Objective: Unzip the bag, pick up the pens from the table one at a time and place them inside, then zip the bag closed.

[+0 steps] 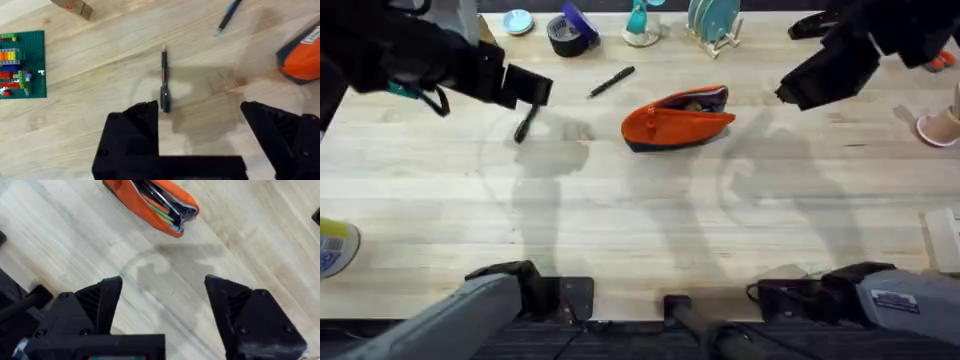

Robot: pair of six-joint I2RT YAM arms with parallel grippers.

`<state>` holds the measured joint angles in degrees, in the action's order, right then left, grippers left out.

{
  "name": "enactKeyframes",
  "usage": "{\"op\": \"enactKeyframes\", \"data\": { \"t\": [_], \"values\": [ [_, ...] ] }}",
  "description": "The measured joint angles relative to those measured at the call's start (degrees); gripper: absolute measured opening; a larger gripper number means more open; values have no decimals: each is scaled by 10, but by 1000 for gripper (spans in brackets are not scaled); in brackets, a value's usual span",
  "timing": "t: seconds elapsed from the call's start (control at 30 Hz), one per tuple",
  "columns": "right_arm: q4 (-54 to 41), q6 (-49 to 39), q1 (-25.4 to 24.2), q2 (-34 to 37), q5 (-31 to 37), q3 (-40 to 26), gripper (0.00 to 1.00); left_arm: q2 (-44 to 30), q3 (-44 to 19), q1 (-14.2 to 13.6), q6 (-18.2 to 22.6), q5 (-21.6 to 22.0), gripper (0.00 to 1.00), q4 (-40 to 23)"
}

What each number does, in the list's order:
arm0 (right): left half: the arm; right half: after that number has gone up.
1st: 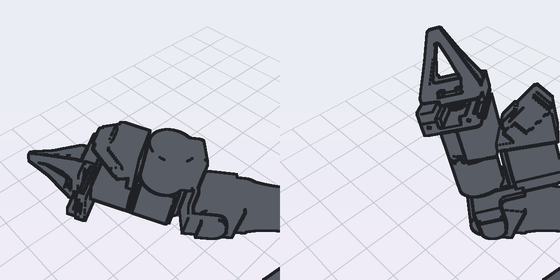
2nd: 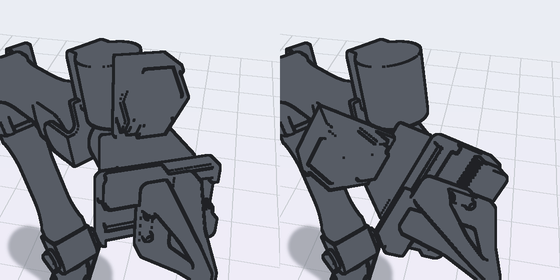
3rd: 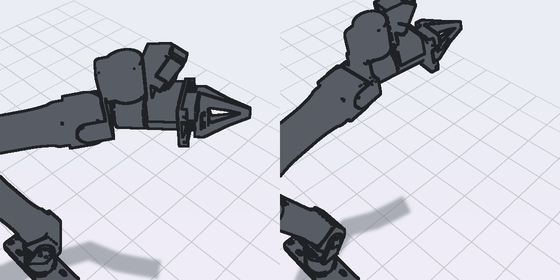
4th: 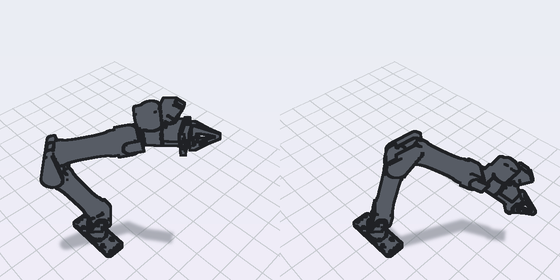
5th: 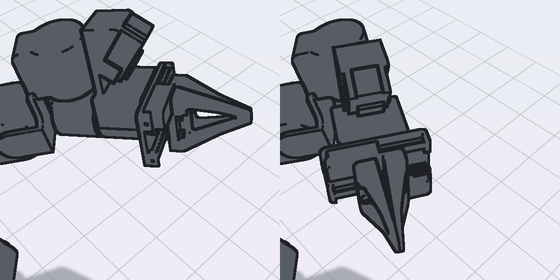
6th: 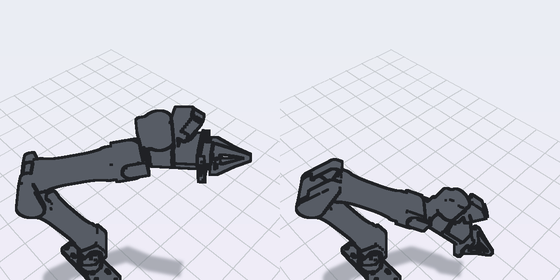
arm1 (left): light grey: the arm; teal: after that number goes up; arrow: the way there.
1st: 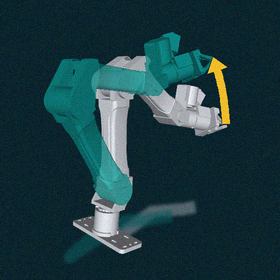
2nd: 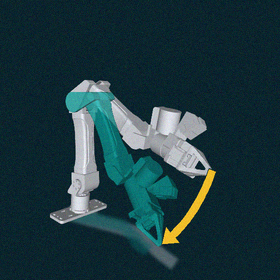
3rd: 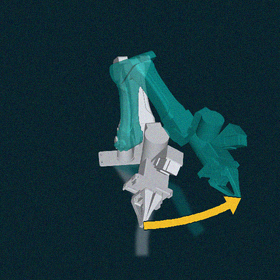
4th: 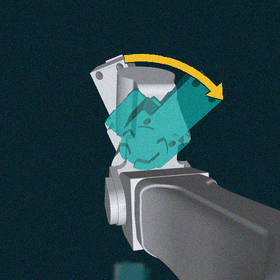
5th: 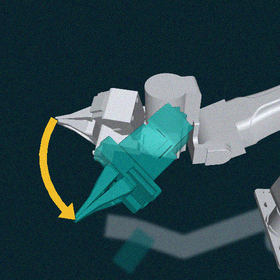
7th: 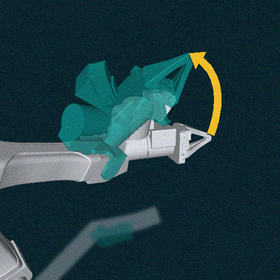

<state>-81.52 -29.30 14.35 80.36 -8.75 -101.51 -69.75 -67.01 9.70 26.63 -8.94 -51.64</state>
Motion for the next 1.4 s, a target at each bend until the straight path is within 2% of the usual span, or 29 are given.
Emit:
{"op": "enactKeyframes", "data": {
  "t": [0.23, 0.37, 0.77, 1.0, 1.4],
  "values": [
    [0, 2, 0, 0, 0, 0, 996, -94, -34, 6, 5, 0, 990, 5],
    [0, 2, 0, 0, 0, 0, 996, -148, -46, 9, 11, 1, 990, 30],
    [-14, 2, 0, 0, 0, 0, 995, -261, -57, 45, 15, 2, 993, 73],
    [-31, 2, 0, 0, 0, 0, 995, -314, -57, 46, 15, 13, 993, 133],
    [-40, 2, 0, 0, 0, 0, 996, -386, -60, 46, 15, 13, 993, 148]
  ]
}}
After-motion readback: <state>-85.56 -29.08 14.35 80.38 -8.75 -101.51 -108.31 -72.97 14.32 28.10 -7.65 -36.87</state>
